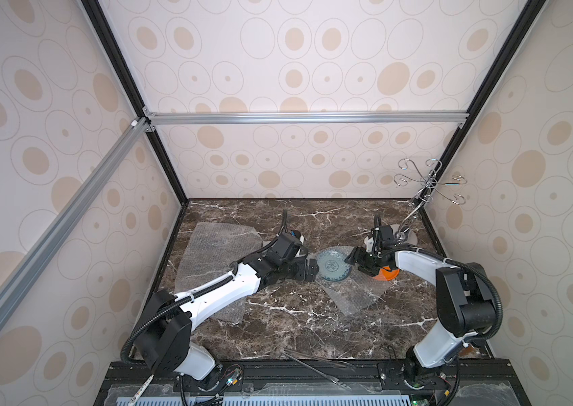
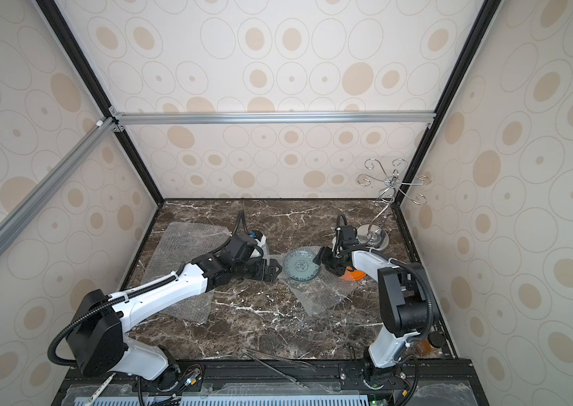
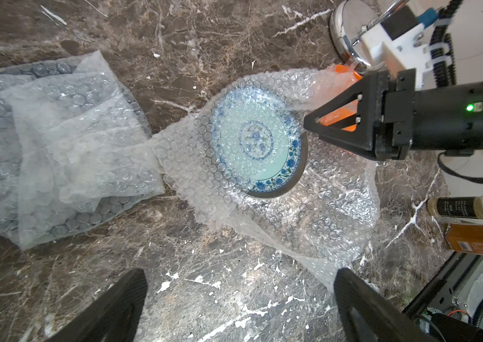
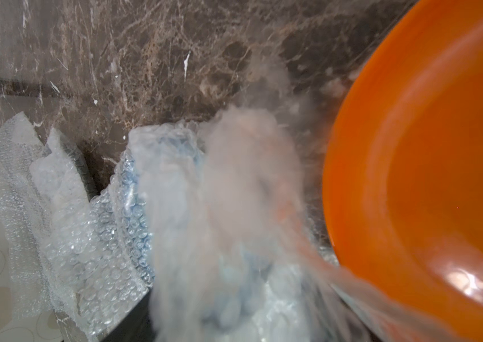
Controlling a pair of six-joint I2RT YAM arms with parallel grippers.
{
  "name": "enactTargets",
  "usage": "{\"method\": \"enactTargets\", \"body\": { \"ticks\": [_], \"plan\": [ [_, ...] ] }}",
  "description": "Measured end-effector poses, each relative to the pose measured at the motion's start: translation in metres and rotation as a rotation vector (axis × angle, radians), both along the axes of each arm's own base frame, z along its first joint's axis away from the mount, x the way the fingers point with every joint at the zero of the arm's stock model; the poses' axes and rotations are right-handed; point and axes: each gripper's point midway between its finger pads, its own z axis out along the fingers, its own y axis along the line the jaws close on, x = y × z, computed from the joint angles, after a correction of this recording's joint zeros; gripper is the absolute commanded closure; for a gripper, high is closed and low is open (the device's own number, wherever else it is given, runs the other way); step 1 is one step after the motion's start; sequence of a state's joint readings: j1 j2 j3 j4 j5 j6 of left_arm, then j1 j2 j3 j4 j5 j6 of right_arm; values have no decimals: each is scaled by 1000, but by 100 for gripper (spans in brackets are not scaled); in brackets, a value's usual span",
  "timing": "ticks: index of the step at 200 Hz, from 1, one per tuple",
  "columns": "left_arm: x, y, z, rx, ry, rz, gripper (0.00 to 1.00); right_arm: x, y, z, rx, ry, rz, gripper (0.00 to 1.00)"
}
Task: Unpack dinner plates from bubble wrap
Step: Unwrap the bubble wrap at the center of the board.
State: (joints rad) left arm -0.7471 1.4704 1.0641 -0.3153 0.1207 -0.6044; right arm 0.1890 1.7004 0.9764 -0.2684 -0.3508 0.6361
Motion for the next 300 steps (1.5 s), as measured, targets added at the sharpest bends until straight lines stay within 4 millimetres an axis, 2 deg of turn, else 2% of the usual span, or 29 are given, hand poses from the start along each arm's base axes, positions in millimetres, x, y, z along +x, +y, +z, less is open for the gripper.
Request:
{"method": "enactTargets", "body": {
  "ticks": [36, 64, 87, 140, 216, 274, 300],
  "plan": [
    [1, 4, -1, 2, -1, 5, 0, 2, 4, -10, -10, 11, -3, 37],
    [0, 7, -5, 15, 7, 6, 0, 7, 6, -10, -20, -9, -13, 47],
    [1, 10, -5, 19, 7, 9, 0, 12, 7, -8, -28, -33, -17, 51],
    [3, 13, -4, 20, 2, 15, 1, 22, 7, -9, -47, -53, -25, 53],
    [3, 16, -6, 26, 4, 17, 0, 28, 3, -8, -102, -92, -15, 81],
    [4, 16, -6, 27, 3, 16, 0, 34, 9, 3, -107, -124, 0, 93],
    [3, 17, -7, 30, 4, 15, 0, 34, 14, 11, -101, -139, 7, 95]
  ]
}}
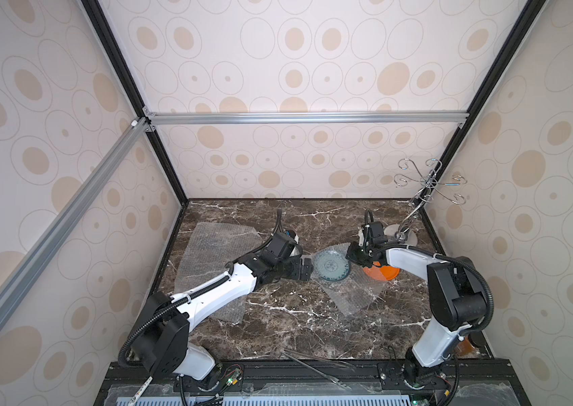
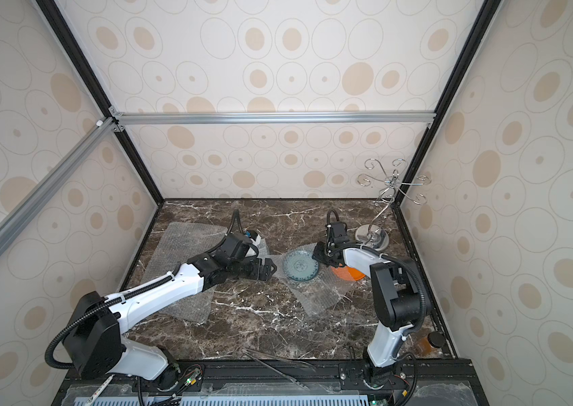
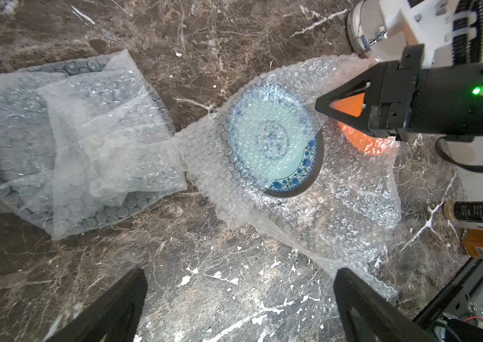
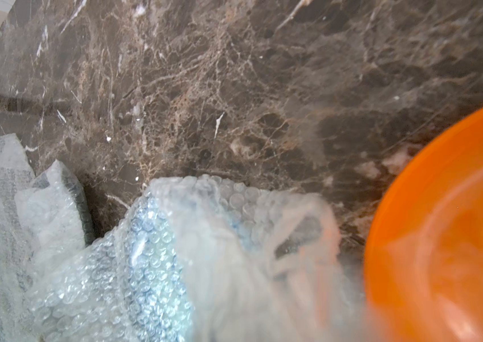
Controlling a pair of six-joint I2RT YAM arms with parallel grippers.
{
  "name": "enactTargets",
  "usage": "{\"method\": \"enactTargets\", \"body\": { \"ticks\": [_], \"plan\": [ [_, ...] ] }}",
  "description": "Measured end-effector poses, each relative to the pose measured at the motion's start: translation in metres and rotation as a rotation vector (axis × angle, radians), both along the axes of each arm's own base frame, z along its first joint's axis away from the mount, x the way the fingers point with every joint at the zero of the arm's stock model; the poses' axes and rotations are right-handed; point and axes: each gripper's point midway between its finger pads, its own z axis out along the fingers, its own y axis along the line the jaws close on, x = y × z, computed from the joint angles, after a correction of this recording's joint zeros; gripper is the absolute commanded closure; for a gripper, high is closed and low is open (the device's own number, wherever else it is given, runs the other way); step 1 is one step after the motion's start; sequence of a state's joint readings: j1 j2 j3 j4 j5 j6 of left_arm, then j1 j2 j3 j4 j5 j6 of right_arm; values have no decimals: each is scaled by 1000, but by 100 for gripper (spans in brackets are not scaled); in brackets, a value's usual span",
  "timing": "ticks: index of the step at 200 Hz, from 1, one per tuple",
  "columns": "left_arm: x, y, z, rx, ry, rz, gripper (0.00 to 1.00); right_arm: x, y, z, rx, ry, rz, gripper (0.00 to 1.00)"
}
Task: Unpack dinner plates from bubble wrap
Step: Unwrap the bubble wrap at the center of the board.
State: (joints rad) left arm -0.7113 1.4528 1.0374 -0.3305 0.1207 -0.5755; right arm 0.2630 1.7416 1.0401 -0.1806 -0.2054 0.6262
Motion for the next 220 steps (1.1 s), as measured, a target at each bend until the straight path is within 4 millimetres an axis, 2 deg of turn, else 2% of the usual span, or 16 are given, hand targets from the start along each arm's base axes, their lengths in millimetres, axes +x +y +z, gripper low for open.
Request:
{"method": "enactTargets", "body": {
  "ticks": [27, 68, 112, 139, 166, 191, 220],
  "plan": [
    [0, 1, 0, 2, -2, -3, 0, 2, 5, 16, 12, -22, 3, 95],
    [0, 2, 0, 9, -7, -10, 0, 14, 25, 50, 53, -76, 24, 95],
    [-2, 3, -2, 24, -5, -26, 0, 27, 32, 68, 80, -94, 22, 95],
    [-4, 1, -2, 16, 2, -41, 1, 31, 33, 65, 86, -85, 15, 95],
    [-12, -10, -5, -15, 10, -65, 1, 30, 33, 61, 85, -73, 10, 95],
    [-31, -28, -14, -33, 33, -105, 0, 28, 32, 56, 82, -64, 8, 95],
    [-46, -48, -29, -31, 67, -122, 0, 19, 28, 41, 68, -31, 5, 95]
  ]
}}
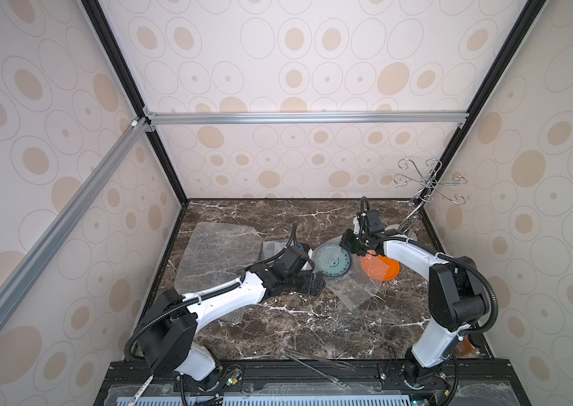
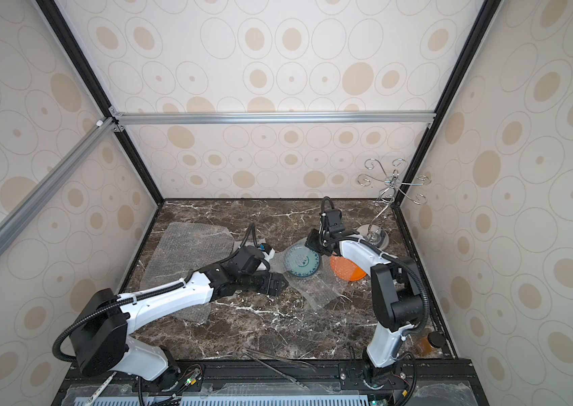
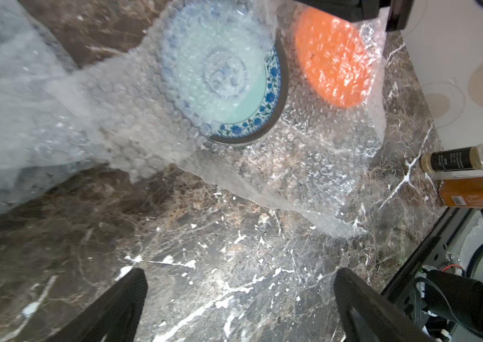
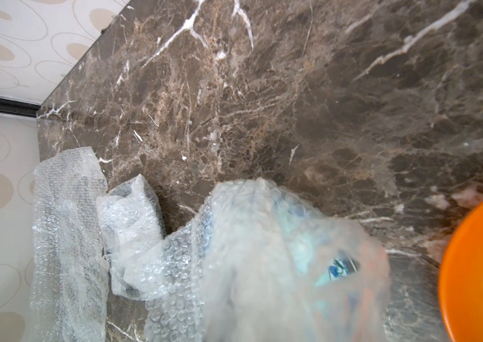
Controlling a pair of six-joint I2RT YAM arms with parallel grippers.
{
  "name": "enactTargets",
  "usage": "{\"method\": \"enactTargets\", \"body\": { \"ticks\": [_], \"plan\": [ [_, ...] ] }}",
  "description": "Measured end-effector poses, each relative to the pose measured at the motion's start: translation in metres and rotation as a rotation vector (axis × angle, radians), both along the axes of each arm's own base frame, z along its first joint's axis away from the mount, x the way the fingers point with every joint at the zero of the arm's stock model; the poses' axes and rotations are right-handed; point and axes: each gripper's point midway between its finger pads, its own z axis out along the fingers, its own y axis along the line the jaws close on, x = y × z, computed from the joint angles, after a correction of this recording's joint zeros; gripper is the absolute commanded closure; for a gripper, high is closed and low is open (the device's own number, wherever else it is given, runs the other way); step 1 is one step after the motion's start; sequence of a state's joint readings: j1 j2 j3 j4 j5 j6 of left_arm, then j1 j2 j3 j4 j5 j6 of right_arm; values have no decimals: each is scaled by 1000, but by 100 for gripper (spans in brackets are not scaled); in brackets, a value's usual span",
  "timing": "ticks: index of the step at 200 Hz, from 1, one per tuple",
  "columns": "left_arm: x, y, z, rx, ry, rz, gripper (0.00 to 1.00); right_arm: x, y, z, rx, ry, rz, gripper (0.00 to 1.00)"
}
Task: Unpack dinner plates from bubble wrap
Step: Unwrap the bubble wrap at the center of the board.
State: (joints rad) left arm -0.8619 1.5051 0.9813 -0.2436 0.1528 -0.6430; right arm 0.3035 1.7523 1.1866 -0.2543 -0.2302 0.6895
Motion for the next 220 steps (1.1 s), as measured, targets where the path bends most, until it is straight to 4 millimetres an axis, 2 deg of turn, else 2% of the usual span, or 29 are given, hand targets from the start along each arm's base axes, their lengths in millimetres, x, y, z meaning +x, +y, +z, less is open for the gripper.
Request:
{"method": "enactTargets", "body": {
  "ticks": [59, 86, 122, 152, 179, 220],
  "plan": [
    [-11, -9, -30, 24, 80, 105, 0, -13, -6, -20, -20, 46, -6, 95],
    [-10, -12, -35, -2, 97, 144, 0, -15, -7, -25, -21, 50, -6, 95],
    [-1, -18, -32, -38, 83, 189, 0, -22, -9, -35, -28, 72, -7, 95],
    [9, -26, -43, -25, 85, 208, 0, -25, -10, -38, -27, 74, -8, 95],
    [11, -26, -55, -7, 98, 229, 1, -26, -10, -40, -25, 76, -10, 95],
    [23, -26, -53, -37, 71, 279, 10, -27, -10, -39, -21, 69, -9, 95]
  ]
}}
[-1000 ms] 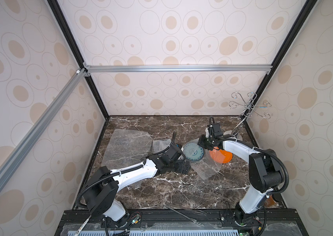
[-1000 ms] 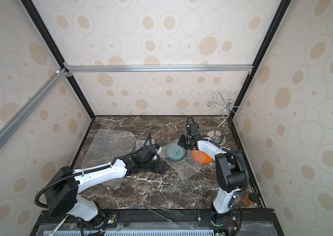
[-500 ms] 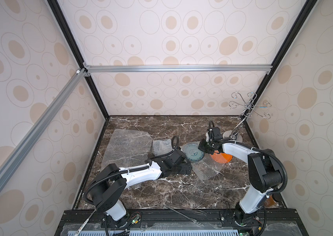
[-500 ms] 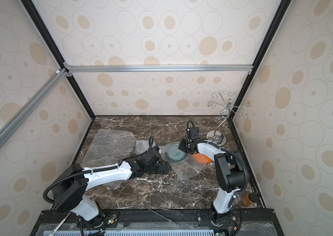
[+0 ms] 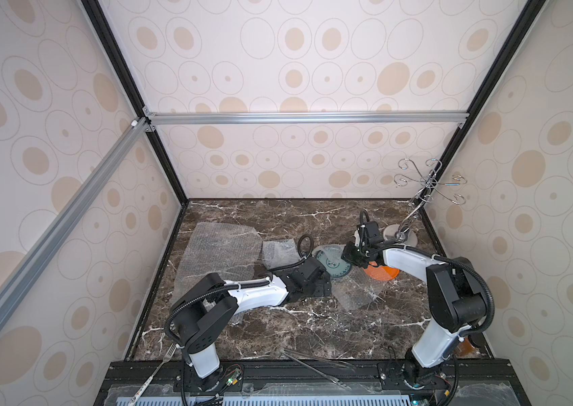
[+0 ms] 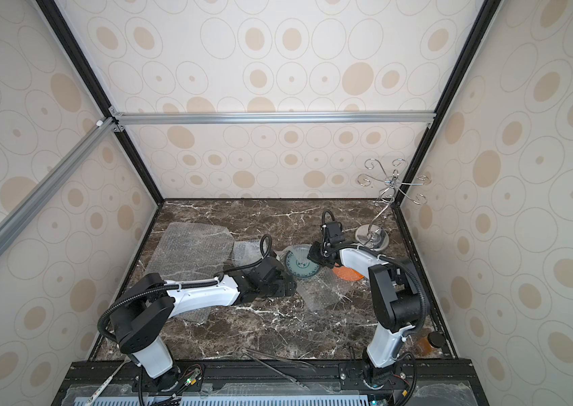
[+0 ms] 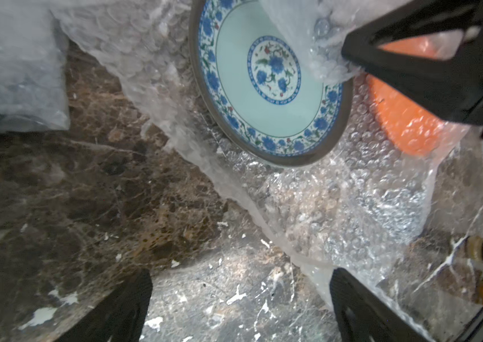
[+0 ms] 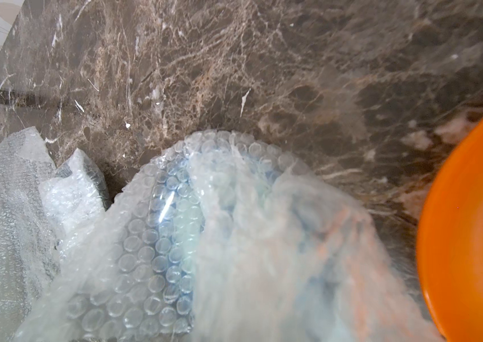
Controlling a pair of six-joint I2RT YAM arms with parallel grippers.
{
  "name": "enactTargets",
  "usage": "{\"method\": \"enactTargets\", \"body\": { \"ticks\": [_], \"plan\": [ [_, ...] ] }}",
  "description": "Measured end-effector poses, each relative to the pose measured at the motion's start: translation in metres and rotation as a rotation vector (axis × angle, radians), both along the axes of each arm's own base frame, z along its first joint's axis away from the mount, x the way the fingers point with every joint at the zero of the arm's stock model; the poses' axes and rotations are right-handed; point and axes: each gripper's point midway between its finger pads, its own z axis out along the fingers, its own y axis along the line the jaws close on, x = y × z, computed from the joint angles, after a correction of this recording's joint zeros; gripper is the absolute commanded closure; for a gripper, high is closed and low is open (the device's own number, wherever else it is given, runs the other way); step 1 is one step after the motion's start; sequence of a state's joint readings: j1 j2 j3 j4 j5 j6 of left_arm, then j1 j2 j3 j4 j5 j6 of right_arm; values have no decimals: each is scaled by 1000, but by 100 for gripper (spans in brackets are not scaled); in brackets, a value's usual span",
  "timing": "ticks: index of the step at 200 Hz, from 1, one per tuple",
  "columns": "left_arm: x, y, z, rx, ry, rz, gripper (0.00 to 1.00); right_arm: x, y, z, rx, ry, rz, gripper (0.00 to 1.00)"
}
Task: Unpack dinner plates from bubble wrap
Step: Unwrap the bubble wrap at the center of the board.
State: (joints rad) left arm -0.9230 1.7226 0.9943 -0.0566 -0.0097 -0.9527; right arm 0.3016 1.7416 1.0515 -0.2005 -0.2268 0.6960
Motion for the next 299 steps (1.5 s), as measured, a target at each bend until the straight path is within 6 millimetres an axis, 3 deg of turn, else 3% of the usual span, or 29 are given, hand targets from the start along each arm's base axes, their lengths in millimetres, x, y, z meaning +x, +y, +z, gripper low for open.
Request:
{"method": "enactTargets", "body": {
  "ticks": [22, 81, 137, 166, 212, 280, 299],
  "plan": [
    [7, 1, 3, -16, -16, 19, 15, 1, 0, 1, 3, -4, -1, 95],
    [20, 5, 8, -42, -39, 54, 13, 1, 0, 1, 9, -2, -5, 95],
    [24, 1, 15, -82, -47, 62, 12, 1, 0, 1, 9, -2, -5, 95],
    [23, -3, 15, -101, -38, 53, 16, 1, 1, 1, 15, -3, -10, 95],
    [22, -8, 2, -109, -7, 52, 43, 1, 0, 5, 17, -10, -11, 95],
    [19, -9, -13, -90, 13, 34, 99, 1, 0, 11, 31, -14, -14, 95],
    [20, -9, -13, -85, 11, 27, 100, 2, -1, 12, 46, -8, -18, 95]
  ]
}}
